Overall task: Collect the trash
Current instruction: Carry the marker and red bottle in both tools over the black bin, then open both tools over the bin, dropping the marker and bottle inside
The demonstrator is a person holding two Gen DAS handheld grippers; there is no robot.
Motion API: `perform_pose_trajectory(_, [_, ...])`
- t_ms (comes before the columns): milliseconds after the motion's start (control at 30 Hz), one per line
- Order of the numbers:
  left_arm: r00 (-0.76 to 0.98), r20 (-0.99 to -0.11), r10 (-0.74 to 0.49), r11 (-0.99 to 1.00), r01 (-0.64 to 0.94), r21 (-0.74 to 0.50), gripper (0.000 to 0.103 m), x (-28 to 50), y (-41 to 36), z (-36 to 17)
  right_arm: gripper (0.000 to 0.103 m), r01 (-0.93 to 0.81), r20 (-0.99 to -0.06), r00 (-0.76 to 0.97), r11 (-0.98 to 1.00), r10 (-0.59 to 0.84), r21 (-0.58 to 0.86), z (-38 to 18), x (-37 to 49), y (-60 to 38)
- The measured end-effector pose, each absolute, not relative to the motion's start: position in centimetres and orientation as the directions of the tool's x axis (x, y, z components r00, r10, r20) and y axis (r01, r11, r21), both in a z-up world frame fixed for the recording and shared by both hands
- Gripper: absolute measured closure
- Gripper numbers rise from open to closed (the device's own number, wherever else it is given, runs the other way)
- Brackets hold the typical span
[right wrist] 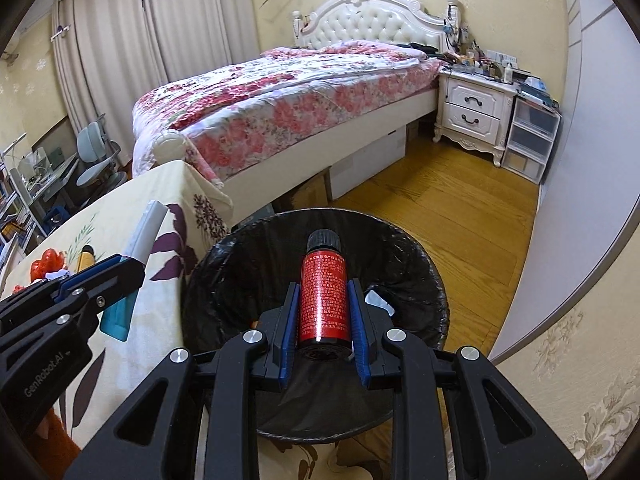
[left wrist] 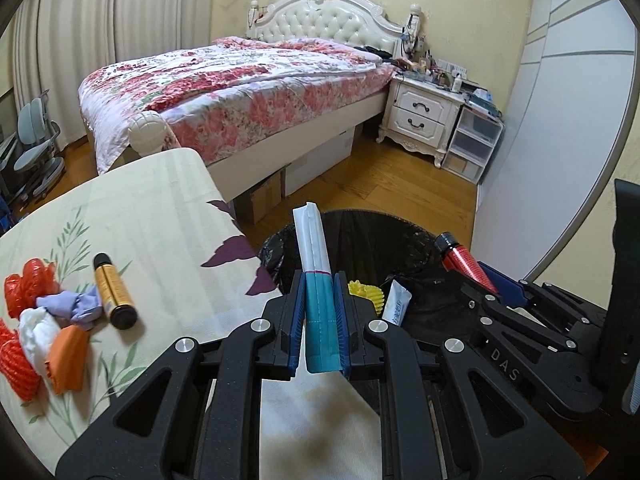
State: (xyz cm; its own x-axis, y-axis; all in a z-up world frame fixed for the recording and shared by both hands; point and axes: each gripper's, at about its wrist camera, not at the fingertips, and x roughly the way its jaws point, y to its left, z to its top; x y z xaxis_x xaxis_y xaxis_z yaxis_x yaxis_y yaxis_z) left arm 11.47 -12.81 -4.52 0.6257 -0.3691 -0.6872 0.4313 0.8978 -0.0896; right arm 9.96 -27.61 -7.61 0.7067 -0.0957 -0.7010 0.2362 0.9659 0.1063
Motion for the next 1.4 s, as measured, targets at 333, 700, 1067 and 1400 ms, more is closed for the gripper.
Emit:
perform_pose_trajectory(333, [0.608, -0.716, -0.344, 0.896, 0.44, -0.057, 0.089, 13.2, -15.3, -6.0, 0.078, 0.276, -0.707, 0.698, 0.954, -0.114, 0.119, -8.3, 10.7, -29.6])
perform_pose_trajectory(700, [0.596, -0.736, -0.321, 0.899, 0.437, -0.038, 0.089, 14.3, -16.3, -7.1, 0.078, 0.279, -0.714, 0.692, 0.953, -0.111, 0.122, -8.8, 11.1, -30.3])
perform_pose_trajectory(1067, [0.604, -0.738, -0.301, 0.913, 0.407, -0.039, 0.065, 14.5, -15.9, -7.0, 0.061, 0.287, -0.707, 0.695, 0.952, -0.13, 0.107, -8.4, 11.0, -29.8])
perform_pose_trajectory(1400, [0.62, -0.734, -0.279, 0.933, 0.355, -0.054, 0.036, 14.5, -14.3, -6.1, 0.039, 0.314, -0.696, 0.697, 0.946, -0.173, 0.079, -7.8, 10.2, -29.6])
